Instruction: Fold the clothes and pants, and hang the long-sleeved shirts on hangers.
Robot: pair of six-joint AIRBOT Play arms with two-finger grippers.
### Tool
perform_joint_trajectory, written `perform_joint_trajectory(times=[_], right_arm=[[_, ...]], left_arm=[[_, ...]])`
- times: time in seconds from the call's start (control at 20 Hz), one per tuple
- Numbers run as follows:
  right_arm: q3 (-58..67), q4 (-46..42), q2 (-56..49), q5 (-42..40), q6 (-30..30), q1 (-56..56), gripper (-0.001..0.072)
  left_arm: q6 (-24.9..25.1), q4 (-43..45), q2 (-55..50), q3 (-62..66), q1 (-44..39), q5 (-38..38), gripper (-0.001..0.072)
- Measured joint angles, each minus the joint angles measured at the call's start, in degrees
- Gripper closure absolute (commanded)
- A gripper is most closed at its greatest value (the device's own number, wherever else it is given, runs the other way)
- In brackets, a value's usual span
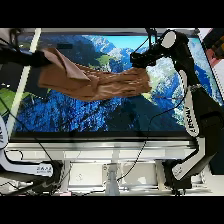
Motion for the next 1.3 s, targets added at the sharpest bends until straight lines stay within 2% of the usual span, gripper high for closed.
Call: perform_joint_trajectory(times=[0.15, 0.25, 0.45, 0.75, 0.9, 1.05, 1.3], right_arm=[[0.0, 0.8, 0.0, 0.2, -0.4, 1.7, 0.0674], [-0.2, 1.1, -0.1, -2.5, -0.6, 3.6, 0.0675], [-2.2, 1.2, -1.1, -14.1, 1.5, 8.5, 0.0676], [-3.5, 2.9, -9.8, -31.2, 14.8, 17.4, 0.0677], [-3.5, 10.3, -15.6, -37.9, 23.1, 21.1, 0.0677], [-1.7, 19.3, -20.4, -43.3, 27.1, 24.3, 0.0678], [0.3, 25.7, -24.7, -47.5, 31.3, 28.0, 0.0678]], left_arm=[[-3.1, 2.3, 2.2, 2.3, -0.3, -2.1, 0.0694], [-4.7, 2.8, 2.5, 3.0, -0.9, -3.6, 0.0694], [-6.6, 3.4, 2.3, 3.5, -3.5, -5.3, 0.0693], [-7.4, 3.7, 1.3, 3.7, -7.2, -5.9, 0.0692], [-7.5, 3.7, 0.9, 3.7, -7.9, -5.9, 0.0691], [-7.5, 3.3, 0.7, 3.7, -8.2, -5.1, 0.0691], [-7.6, -3.3, 0.6, 3.7, -8.8, -1.4, 0.0691]])
